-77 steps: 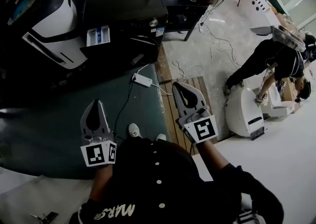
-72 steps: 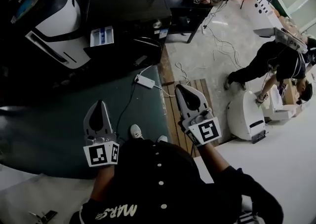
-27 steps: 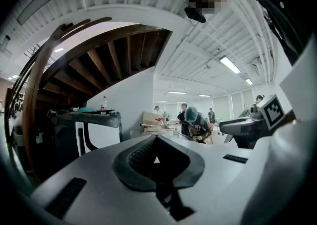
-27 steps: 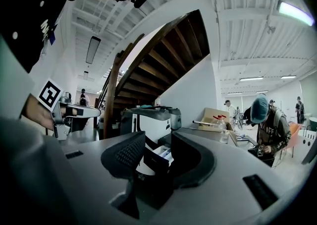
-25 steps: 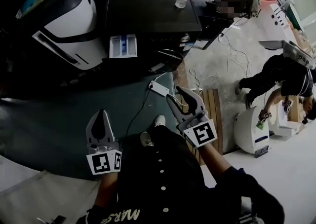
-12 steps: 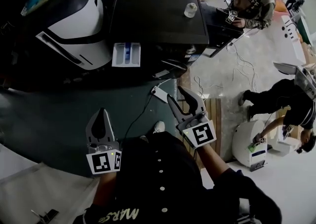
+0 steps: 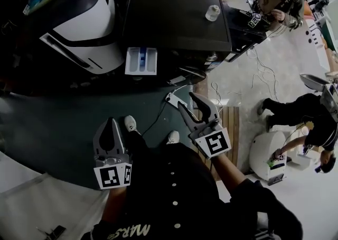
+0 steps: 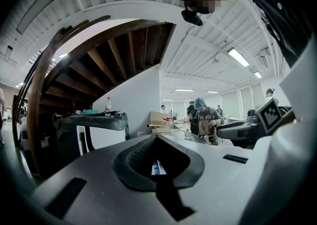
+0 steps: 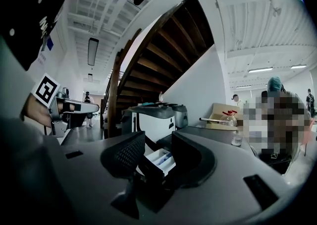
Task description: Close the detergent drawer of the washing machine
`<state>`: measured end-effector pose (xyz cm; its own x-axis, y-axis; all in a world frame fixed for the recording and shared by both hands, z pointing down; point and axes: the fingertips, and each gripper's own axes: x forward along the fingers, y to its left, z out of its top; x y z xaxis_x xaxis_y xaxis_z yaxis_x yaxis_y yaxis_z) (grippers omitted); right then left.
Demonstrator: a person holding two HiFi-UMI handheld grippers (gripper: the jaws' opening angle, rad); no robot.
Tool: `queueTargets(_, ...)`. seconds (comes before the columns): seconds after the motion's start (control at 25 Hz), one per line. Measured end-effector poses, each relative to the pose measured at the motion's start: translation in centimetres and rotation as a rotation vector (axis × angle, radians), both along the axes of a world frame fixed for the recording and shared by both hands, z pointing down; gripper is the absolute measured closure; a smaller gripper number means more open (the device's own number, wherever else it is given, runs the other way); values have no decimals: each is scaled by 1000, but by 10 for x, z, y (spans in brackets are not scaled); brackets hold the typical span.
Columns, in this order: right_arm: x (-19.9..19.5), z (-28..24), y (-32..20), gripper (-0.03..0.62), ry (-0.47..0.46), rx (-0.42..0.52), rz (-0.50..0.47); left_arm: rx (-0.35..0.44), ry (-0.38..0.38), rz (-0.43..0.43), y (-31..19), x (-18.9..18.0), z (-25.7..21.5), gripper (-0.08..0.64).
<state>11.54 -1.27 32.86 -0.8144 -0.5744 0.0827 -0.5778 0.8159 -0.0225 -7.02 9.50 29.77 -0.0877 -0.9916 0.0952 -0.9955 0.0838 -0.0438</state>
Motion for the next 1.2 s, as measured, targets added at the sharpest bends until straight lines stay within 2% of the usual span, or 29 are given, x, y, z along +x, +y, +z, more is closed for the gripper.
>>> queueTargets(0.32, -51, 20, -20, 411, 41, -6, 93, -5, 23, 108, -38, -54, 10, 558)
queueTargets(0.64, -104, 55, -34, 413, 88, -86, 180, -44, 37, 217, -67, -99, 15, 558)
queueTargets(1.2, -132, 152, -56, 412, 155, -256, 342, -132, 53, 317, -90, -120, 45, 558)
